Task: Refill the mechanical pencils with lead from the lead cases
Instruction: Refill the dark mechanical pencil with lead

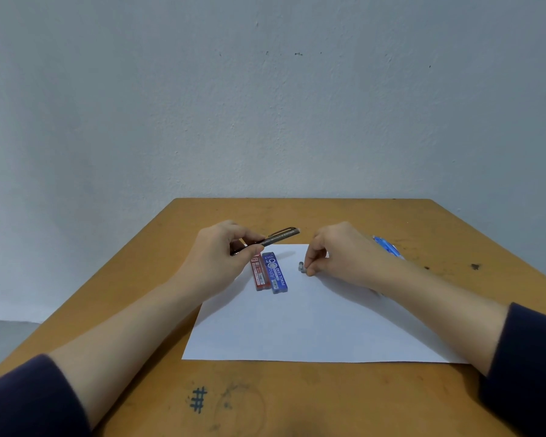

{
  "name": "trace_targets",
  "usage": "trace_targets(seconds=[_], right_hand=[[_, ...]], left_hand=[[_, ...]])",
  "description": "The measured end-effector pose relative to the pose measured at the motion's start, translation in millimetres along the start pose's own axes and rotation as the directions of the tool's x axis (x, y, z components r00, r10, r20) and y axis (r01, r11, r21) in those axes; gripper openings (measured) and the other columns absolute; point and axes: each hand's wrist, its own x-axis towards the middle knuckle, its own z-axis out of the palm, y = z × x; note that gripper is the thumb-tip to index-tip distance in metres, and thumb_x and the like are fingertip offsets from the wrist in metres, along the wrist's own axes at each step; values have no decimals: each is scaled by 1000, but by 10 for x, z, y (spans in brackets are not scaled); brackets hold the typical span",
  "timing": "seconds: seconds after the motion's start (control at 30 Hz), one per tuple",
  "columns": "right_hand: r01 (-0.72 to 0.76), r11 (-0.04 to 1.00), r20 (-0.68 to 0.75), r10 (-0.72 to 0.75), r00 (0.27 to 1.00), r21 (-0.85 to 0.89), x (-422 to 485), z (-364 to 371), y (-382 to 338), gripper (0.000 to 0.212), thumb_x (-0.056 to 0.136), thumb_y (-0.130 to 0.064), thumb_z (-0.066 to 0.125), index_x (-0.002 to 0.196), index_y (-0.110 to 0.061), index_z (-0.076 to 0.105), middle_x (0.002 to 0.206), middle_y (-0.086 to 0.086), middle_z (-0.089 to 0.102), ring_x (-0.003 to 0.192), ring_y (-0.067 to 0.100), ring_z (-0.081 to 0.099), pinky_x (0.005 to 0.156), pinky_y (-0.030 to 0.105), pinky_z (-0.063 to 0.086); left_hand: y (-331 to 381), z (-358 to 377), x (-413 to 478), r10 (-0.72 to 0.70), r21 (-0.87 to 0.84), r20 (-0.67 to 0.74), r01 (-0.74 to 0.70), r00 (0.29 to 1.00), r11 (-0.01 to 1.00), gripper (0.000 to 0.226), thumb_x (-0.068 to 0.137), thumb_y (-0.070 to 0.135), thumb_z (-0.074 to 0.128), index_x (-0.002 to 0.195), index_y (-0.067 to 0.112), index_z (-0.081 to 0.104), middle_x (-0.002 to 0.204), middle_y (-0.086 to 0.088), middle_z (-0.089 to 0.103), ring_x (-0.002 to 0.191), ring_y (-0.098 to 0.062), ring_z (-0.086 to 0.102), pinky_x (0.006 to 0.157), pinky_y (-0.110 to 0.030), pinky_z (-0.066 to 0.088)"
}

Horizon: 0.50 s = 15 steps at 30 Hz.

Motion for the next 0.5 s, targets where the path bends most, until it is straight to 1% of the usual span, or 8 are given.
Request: trace_targets(seconds=[0.07, 0.1, 0.17, 0.23, 0.33, 0.4, 0.43, 0.5], right_hand=[[-9, 1000, -17, 10, 1000, 21, -4, -16, 0, 3, 77, -24, 75, 80, -25, 73, 75, -15, 59, 79, 5, 56, 57, 22, 36], [-10, 1000, -16, 10, 1000, 27, -7, -21, 0, 4, 76, -25, 76, 79, -25, 73, 73, -16, 58, 79, 6, 56, 59, 24, 40], [-10, 999, -15, 11, 1000, 38, -4, -28, -1, 5, 76, -24, 76, 79, -24, 73, 73, -15, 59, 78, 6, 56, 65, 28, 46], [-20, 996, -47, 24, 999, 84, 2, -25, 3, 6, 75, -22, 77, 78, -23, 72, 73, -12, 63, 75, 6, 56, 68, 29, 46], [-39, 968, -163, 82, 983, 250, 7, -22, -7, 12, 77, -18, 76, 75, -26, 67, 66, -10, 60, 65, 6, 52, 66, 25, 43], [-34, 926, -244, 134, 960, 376, 5, -28, -20, 11, 80, -18, 74, 78, -26, 66, 66, -5, 63, 63, 7, 52, 61, 19, 40], [-27, 904, -263, 153, 952, 428, 6, -31, -26, 9, 82, -19, 72, 80, -25, 66, 68, -1, 66, 63, 9, 55, 60, 19, 41], [-12, 860, -273, 174, 946, 509, 6, -33, -34, 4, 84, -19, 71, 83, -22, 68, 70, 4, 69, 65, 14, 60, 63, 26, 48]], left_hand=[[6, -2, 1, -1, -4, 3, 1, 1000, 1000, 17, 86, 15, 70, 101, 23, 73, 81, 16, 59, 68, 3, 56, 58, -6, 37], [7, -3, -1, -1, -4, 4, 1, 1000, 1000, 17, 86, 15, 70, 101, 23, 73, 81, 16, 59, 67, 4, 55, 58, -6, 37], [12, -3, -2, -3, 3, 4, 3, 1000, 1000, 17, 86, 16, 70, 101, 23, 74, 81, 15, 60, 66, 2, 55, 58, -6, 36], [15, -3, -5, -7, 3, 7, 7, 1000, 1000, 18, 86, 16, 69, 102, 23, 73, 82, 14, 60, 66, 1, 54, 57, -6, 36], [22, -3, -10, -3, -8, 4, 3, 1000, 1000, 18, 86, 16, 69, 102, 23, 73, 83, 15, 61, 68, 2, 55, 58, -6, 37], [25, -3, -14, 6, -17, 4, -5, 1000, 1000, 18, 86, 15, 69, 101, 24, 73, 83, 15, 60, 69, 6, 55, 58, -5, 37], [27, -1, -18, 7, -25, 3, -7, 1000, 1000, 18, 86, 15, 69, 101, 24, 73, 82, 15, 60, 69, 7, 54, 58, -5, 37], [30, 9, -27, 2, -53, 0, -2, 1000, 999, 17, 86, 14, 69, 99, 24, 74, 81, 15, 61, 66, 4, 53, 57, -7, 37]])
